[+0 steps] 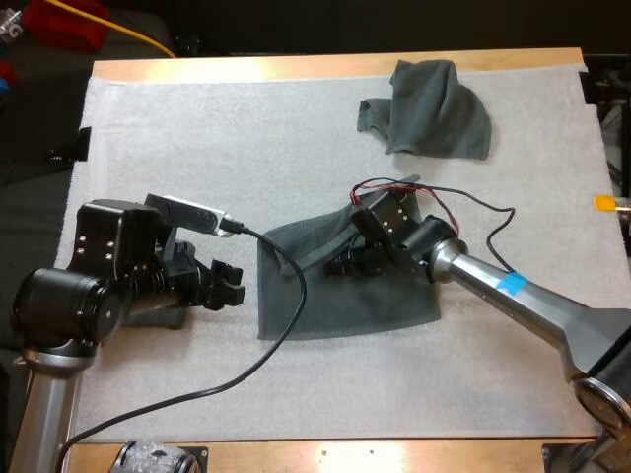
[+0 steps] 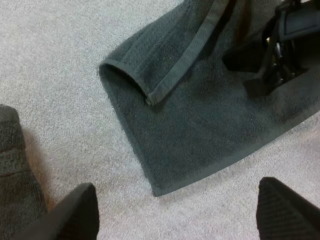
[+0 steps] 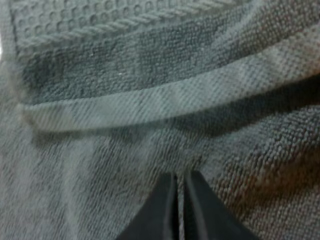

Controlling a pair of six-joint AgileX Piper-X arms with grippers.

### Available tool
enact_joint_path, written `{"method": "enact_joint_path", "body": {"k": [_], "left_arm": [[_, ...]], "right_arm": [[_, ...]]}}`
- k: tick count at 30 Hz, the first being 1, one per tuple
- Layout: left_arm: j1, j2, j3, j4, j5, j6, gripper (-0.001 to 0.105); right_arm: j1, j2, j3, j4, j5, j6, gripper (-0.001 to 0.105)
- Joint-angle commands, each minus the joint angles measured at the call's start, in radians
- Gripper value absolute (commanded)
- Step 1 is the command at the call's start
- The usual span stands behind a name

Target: Pick towel from pile, fold and stack

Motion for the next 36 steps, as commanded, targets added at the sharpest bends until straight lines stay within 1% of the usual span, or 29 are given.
{"method": "enact_joint_path", "body": {"k": [1, 12, 26, 31, 36], "left_arm": [[-0.005, -0.007, -0.006, 0.007, -0.002, -0.004, 0.064], [-0.005, -0.007, -0.006, 0.007, -0.002, -0.004, 0.064], [-0.005, -0.007, -0.006, 0.007, -0.002, -0.004, 0.064], [-0.005, -0.007, -0.006, 0.007, -0.002, -0.004, 0.064], [-0.005, -0.007, -0.006, 0.007, -0.002, -0.004, 0.064]], "right_arm": [[-0.005, 0.006, -0.014, -0.019, -0.006, 0.01, 0.001], [-0.023, 0.093, -0.086, -0.025, -0.008, 0.013, 0.001], [-0.023, 0.143, -0.089, -0.025, -0.009, 0.03, 0.001], [-0.023, 0.161, -0.09, -0.032, -0.009, 0.05, 0.001], [-0.023, 0.164, -0.093, -0.087, -0.009, 0.061, 0.001]]}}
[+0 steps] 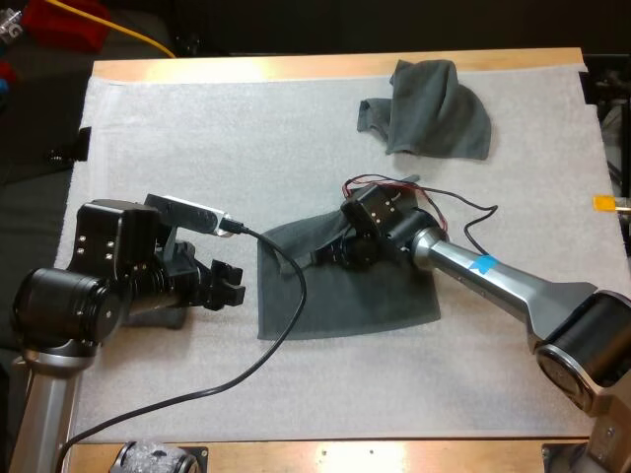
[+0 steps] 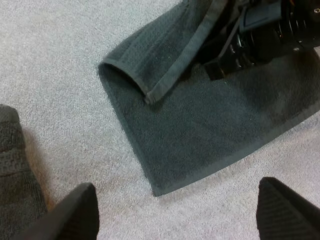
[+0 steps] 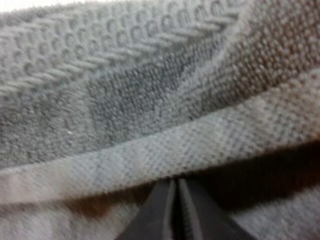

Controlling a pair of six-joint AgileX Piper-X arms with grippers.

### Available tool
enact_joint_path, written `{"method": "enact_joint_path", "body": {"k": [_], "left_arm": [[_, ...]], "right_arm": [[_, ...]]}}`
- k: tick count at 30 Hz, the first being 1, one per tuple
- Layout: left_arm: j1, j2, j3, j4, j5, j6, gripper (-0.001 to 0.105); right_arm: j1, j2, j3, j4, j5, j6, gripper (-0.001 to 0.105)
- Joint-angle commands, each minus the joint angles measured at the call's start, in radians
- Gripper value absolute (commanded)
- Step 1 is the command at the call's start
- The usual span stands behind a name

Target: Pick towel from pile, fold and stack

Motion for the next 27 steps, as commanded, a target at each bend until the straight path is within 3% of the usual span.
{"method": "enact_joint_path", "body": {"k": [1, 10, 19, 27], "left_arm": [[-0.005, -0.007, -0.006, 0.007, -0.002, -0.004, 0.064], [-0.005, -0.007, -0.006, 0.011, -0.002, -0.004, 0.064], [-0.005, -0.007, -0.006, 0.019, -0.002, -0.004, 0.064], [-0.005, -0.007, -0.006, 0.025, -0.002, -0.004, 0.064]], "right_arm": [[-0.004, 0.013, -0.006, -0.032, -0.001, 0.007, 0.001], [-0.004, 0.029, -0.016, -0.157, 0.048, 0.019, 0.001], [-0.004, 0.129, -0.141, -0.15, 0.049, 0.065, 0.001], [-0.004, 0.132, -0.203, -0.29, 0.111, 0.065, 0.001]]}}
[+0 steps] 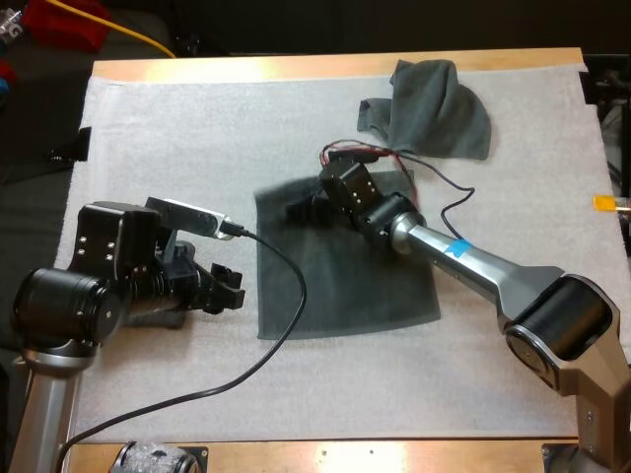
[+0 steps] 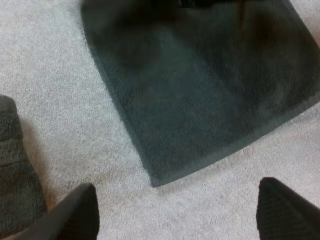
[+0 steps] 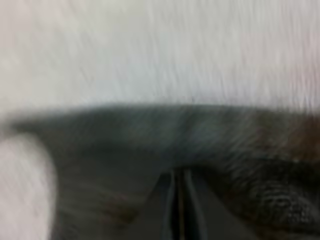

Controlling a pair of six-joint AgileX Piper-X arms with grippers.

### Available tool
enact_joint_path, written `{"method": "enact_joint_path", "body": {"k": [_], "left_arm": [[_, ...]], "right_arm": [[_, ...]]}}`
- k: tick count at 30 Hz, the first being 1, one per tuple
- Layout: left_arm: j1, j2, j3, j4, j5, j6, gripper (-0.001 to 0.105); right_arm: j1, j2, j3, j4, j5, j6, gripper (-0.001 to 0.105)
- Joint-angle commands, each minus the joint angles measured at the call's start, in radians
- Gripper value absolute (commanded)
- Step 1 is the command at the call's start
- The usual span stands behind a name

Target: Pick towel from pile, fold and stack

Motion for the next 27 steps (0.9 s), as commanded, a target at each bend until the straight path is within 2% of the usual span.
{"method": "enact_joint_path", "body": {"k": [1, 4, 7, 9, 11, 14, 21, 27], "left_arm": [[-0.005, -0.007, -0.006, 0.002, -0.002, -0.004, 0.064], [-0.005, -0.007, -0.006, 0.002, -0.002, -0.004, 0.064], [-0.005, -0.007, -0.006, 0.002, -0.002, -0.004, 0.064], [-0.005, -0.007, -0.006, 0.002, -0.002, -0.004, 0.064], [-0.005, -0.007, -0.006, 0.002, -0.002, -0.004, 0.064], [-0.005, -0.007, -0.006, 0.002, -0.002, -0.004, 0.064], [-0.005, -0.007, -0.006, 0.002, -0.002, -0.004, 0.064], [-0.005, -0.007, -0.006, 0.002, -0.002, -0.004, 0.064]], "right_arm": [[-0.003, -0.005, -0.019, -0.019, 0.008, 0.002, 0.001], [-0.003, -0.005, -0.038, -0.019, 0.008, 0.002, 0.009], [-0.003, -0.012, -0.05, -0.019, 0.008, 0.002, 0.023], [-0.003, -0.027, -0.049, -0.018, 0.008, 0.002, 0.038], [-0.003, -0.043, -0.049, -0.007, 0.008, -0.003, 0.048], [-0.003, -0.077, -0.049, 0.021, 0.008, -0.033, 0.057], [-0.003, -0.213, -0.049, 0.138, 0.008, -0.134, 0.059], [-0.003, -0.331, -0.049, 0.286, 0.019, -0.142, 0.059]]}}
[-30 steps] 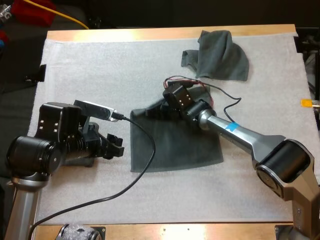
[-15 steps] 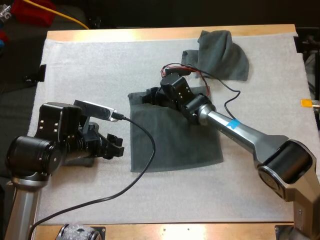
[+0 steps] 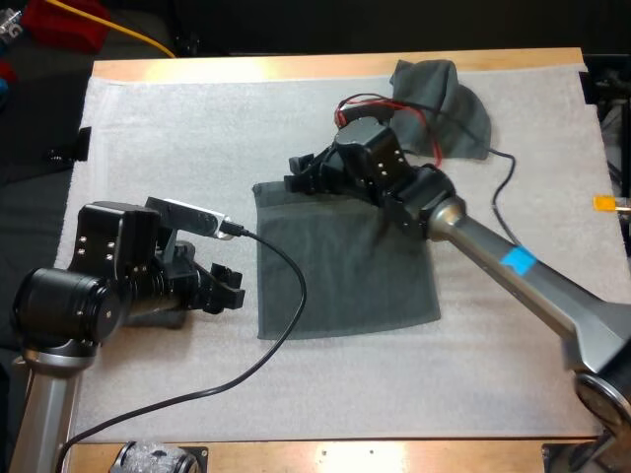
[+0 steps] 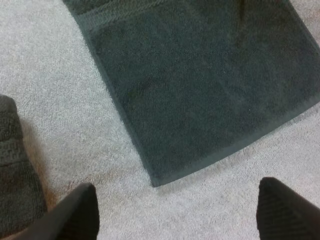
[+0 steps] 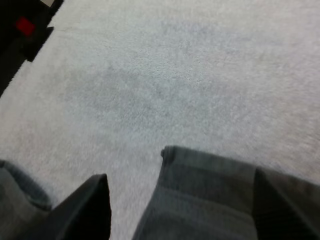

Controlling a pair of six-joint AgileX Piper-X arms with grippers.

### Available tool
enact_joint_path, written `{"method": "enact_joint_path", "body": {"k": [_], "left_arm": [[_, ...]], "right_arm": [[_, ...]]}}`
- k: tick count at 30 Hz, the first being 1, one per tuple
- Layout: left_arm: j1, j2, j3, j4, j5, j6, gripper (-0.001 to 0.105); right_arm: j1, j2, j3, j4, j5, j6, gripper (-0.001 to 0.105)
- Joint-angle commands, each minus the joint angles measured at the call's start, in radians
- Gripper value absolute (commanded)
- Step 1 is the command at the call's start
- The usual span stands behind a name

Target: Pick towel from pile, fold and stack

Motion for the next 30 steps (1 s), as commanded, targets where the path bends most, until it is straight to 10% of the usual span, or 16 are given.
{"method": "enact_joint_path", "body": {"k": [1, 17, 30], "left_arm": [[-0.005, -0.007, -0.006, 0.002, -0.002, -0.004, 0.064], [-0.005, -0.007, -0.006, 0.002, 0.011, -0.004, 0.064], [-0.005, -0.007, -0.006, 0.076, 0.068, -0.004, 0.064]], "right_arm": [[-0.003, -0.036, -0.011, 0.044, 0.015, -0.018, 0.059], [-0.003, -0.274, 0.003, 0.514, 0.105, -0.081, 0.059], [-0.003, -0.562, 0.294, 0.556, 0.105, 0.004, 0.059]]}}
